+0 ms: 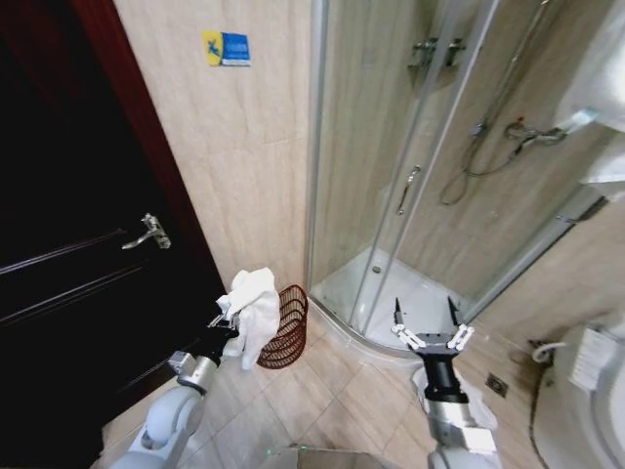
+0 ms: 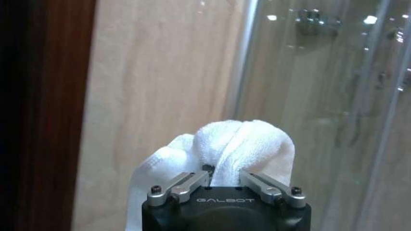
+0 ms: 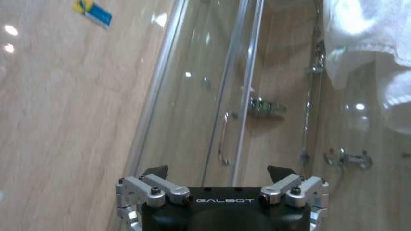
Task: Discard the used towel into the hamper.
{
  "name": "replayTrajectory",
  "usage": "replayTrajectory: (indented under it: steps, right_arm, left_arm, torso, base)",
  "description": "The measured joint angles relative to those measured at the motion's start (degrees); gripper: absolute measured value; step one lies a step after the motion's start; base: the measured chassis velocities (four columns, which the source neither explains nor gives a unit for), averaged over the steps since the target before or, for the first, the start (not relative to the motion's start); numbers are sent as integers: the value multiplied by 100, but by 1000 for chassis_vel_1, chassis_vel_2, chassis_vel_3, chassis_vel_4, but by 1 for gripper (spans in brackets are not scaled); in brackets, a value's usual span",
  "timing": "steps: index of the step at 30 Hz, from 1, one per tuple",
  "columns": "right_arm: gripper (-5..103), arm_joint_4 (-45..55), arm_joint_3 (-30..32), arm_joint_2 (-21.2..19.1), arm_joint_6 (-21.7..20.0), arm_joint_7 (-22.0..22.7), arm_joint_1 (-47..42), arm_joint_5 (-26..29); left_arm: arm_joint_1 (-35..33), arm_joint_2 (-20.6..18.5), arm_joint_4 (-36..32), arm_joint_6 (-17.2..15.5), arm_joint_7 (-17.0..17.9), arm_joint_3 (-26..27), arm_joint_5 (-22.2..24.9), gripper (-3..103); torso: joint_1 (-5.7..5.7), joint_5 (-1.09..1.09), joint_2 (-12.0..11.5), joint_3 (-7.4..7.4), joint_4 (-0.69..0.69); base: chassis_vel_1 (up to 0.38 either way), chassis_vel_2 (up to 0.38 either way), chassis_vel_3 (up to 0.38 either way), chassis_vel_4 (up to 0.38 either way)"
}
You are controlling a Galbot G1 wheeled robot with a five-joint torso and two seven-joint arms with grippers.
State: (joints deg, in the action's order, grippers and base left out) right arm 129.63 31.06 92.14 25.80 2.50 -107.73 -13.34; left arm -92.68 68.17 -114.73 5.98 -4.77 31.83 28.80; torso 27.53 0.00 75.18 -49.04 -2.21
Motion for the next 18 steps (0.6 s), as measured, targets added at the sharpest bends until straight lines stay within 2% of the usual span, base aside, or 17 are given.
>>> replayTrajectory:
  steps: [6, 11, 18]
  right_arm:
    - [100, -304, -200, 0, -49, 260, -126, -47]
    - [100, -762, -346, 0, -116, 470, -348, 411]
    - [100, -1226, -382, 0, 9, 584, -472, 655]
  left_arm:
    - [9, -9, 38, 27, 1, -19, -38, 4]
    - [120, -2, 107, 43, 50, -76, -31, 4]
    - [422, -78, 546, 334, 187, -285, -44, 4]
  torso:
    - [0, 0, -1, 0, 0]
    - [0, -1, -1, 0, 1]
    - [0, 0, -1, 0, 2]
  base:
    - [-85, -79, -74, -80]
    - [-118, -106, -110, -119]
    - [-121, -111, -114, -112]
